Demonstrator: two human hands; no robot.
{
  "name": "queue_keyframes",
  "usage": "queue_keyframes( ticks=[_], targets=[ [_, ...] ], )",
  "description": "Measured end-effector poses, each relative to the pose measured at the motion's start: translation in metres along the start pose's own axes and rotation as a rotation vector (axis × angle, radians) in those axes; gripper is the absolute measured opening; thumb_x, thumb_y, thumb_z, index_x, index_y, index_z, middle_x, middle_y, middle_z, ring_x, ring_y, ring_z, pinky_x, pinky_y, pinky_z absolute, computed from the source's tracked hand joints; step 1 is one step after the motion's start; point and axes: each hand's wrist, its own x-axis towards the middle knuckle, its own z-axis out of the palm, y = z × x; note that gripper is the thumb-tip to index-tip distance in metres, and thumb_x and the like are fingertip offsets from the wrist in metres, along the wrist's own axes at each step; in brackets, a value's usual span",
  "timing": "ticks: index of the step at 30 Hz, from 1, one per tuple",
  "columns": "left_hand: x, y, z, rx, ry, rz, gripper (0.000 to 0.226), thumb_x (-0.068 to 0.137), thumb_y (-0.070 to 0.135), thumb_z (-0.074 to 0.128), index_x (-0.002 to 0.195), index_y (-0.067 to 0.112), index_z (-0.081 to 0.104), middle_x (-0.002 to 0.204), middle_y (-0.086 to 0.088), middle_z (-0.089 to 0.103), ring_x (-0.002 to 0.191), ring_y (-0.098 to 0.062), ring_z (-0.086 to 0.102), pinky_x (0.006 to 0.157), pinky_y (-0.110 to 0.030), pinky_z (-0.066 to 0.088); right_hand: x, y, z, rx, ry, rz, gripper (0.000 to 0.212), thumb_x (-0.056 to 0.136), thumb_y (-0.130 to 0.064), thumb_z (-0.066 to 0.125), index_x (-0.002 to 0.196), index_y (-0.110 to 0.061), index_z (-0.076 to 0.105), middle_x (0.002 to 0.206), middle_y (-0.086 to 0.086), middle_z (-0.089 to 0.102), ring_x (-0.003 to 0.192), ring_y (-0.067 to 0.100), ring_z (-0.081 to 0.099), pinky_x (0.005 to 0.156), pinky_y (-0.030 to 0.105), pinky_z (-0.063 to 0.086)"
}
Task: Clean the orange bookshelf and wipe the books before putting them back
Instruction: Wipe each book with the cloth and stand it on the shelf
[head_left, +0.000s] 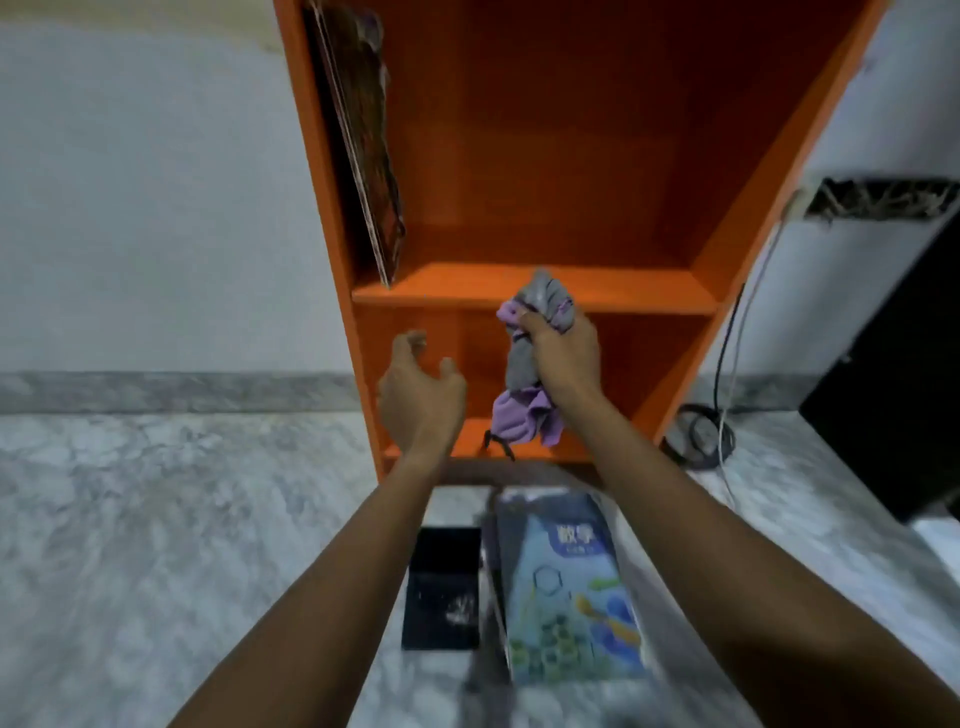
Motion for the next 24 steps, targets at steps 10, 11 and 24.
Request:
queue_keyframes(
  ticks=[10,11,24],
  targets=[
    [-0.188,-0.159,0.027,0.365,-0.942,-0.42,0.025,0.085,0.025,0.064,0.101,0.006,0.065,0.102,-0.011,0.072,0.097,-0.033,0.067,0.078,-0.038,0.053,-0.12,0.19,-0.124,-0.376,0.071,0.379,0.022,0.082,-0.019,0.068,0.101,-0.013,0.059,0.107,0.015,0.062,0.091,0.033,0.064,0.07,0.036,0.049],
    [-0.194,-0.167,0.03,0.401,-0.961,-0.399,0.019,0.086,0.022,0.065,0.091,0.004,0.066,0.095,-0.013,0.071,0.094,-0.034,0.068,0.076,-0.04,0.053,-0.127,0.205,-0.13,-0.38,0.042,0.342,0.015,0.079,-0.012,0.065,0.094,-0.01,0.062,0.097,0.013,0.067,0.086,0.028,0.069,0.07,0.035,0.054],
    [-0.21,-0.188,0.06,0.444,-0.946,-0.529,0.043,0.077,0.037,0.075,0.098,0.0,0.071,0.101,-0.013,0.072,0.084,-0.025,0.068,0.063,-0.03,0.048,-0.188,0.291,-0.16,-1.227,-0.482,0.021,0.07,0.082,-0.045,0.029,0.136,-0.013,0.062,0.125,0.023,0.061,0.102,0.047,0.057,0.083,0.043,0.043]
  ],
)
